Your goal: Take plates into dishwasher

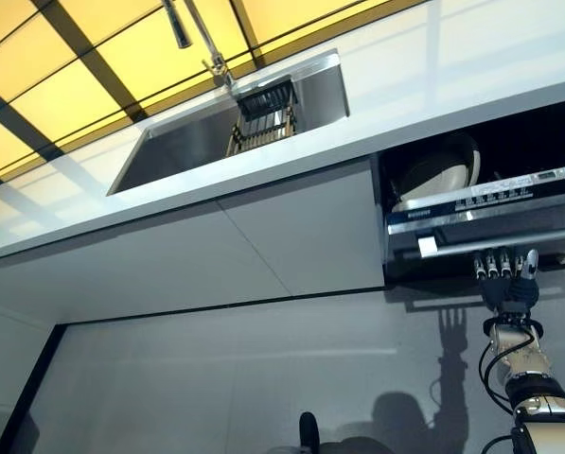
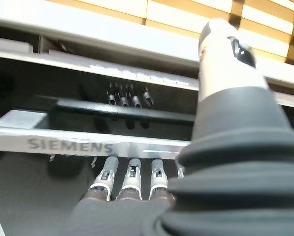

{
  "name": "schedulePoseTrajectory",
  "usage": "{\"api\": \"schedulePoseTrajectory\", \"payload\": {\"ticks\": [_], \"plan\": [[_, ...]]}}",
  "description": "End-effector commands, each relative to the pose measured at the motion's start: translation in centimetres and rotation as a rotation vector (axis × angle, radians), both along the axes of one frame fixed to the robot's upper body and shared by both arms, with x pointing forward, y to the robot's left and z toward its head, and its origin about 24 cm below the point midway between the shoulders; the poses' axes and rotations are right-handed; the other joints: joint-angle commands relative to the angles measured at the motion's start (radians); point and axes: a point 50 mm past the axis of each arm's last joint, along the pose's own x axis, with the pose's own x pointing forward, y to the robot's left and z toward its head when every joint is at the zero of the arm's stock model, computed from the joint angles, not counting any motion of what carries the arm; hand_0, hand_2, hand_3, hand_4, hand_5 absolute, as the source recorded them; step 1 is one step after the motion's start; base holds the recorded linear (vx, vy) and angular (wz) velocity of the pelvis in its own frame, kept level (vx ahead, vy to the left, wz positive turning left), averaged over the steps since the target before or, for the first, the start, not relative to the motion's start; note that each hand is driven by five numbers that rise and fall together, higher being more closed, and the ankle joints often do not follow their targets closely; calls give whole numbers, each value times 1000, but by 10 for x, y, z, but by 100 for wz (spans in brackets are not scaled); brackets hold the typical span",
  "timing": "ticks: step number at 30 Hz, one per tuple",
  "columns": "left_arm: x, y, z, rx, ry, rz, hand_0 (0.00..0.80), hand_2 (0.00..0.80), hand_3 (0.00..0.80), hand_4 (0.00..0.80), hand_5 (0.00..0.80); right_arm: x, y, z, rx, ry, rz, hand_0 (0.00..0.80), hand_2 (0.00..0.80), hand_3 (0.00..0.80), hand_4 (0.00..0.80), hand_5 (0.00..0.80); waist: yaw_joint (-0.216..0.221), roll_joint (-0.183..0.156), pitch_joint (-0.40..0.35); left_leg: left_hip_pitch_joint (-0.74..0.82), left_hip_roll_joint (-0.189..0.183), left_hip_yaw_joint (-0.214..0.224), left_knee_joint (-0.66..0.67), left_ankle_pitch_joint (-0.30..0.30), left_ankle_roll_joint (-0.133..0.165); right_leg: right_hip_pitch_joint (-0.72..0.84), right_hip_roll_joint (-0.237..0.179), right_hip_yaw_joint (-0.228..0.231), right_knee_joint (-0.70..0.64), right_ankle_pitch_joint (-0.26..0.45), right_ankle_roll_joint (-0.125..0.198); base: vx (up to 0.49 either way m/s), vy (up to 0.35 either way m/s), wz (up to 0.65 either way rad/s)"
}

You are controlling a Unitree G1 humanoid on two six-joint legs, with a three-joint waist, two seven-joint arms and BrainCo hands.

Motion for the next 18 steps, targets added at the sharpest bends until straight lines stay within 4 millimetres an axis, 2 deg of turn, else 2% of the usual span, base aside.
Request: {"api": "schedulePoseTrajectory", "payload": {"ticks": [1, 4, 7, 9, 12, 13, 14, 18], "plan": [[29, 42, 13, 131, -51, -35, 0, 0, 0, 0, 0, 39, 44, 83, -119, -304, 191, 0, 0, 0, 0, 0, 22, -89, 5, 24, -3, -16, 50, -106, -21, 7, 114, -57, -137, 128, -122, 26, -31, 16], [31, 43, 14, 136, -51, -30, 0, 0, 0, 0, 0, 38, 42, 76, -133, -254, 179, 0, 0, 0, 0, 0, 19, -97, 1, 26, 1, -12, 42, -101, -21, 9, 119, -55, -149, 136, -119, -5, -28, 13], [32, 45, 14, 142, -49, -22, 0, 0, 0, 0, 0, 37, 38, 64, -209, -134, 161, 0, 0, 0, 0, 0, 15, -111, -4, 30, 7, -7, 28, -97, -24, 14, 126, -54, -169, 148, -112, 12, -47, 5], [33, 49, 16, 153, -48, -10, 0, 0, 0, 0, 0, 34, 35, 44, -317, 46, 146, 0, 0, 0, 0, 0, 9, -130, -12, 39, 13, 2, 6, -90, -26, 21, 136, -50, -193, 160, -106, 19, -72, 6], [32, 53, 17, 162, -46, 2, 0, 0, 0, 0, 0, 26, 28, 18, -378, 209, 144, 0, 0, 0, 0, 0, 3, -156, -25, 50, 25, 11, -19, -83, -29, 30, 148, -48, -223, 174, -98, 20, -80, 4], [31, 55, 17, 173, -47, 10, 0, 0, 0, 0, 0, 19, 26, 2, -389, 285, 152, 0, 0, 0, 0, 0, 1, -173, -36, 60, 31, 15, -37, -80, -30, 39, 156, -44, -243, 182, -95, 25, -67, -2], [31, 55, 17, 173, -46, 10, 0, 0, 0, 0, 0, 19, 26, 1, -389, 285, 152, 0, 0, 0, 0, 0, 1, -173, -36, 61, 31, 15, -38, -79, -30, 39, 156, -44, -244, 182, -95, 32, -68, -5], [31, 59, 18, 189, -48, 28, 0, 0, 0, 0, 0, 2, 28, -32, -357, 366, 189, 0, 0, 0, 0, 0, -10, -204, -71, 91, 46, 31, -68, -78, -34, 65, 171, -42, -284, 195, -88, 54, -26, -13]]}}
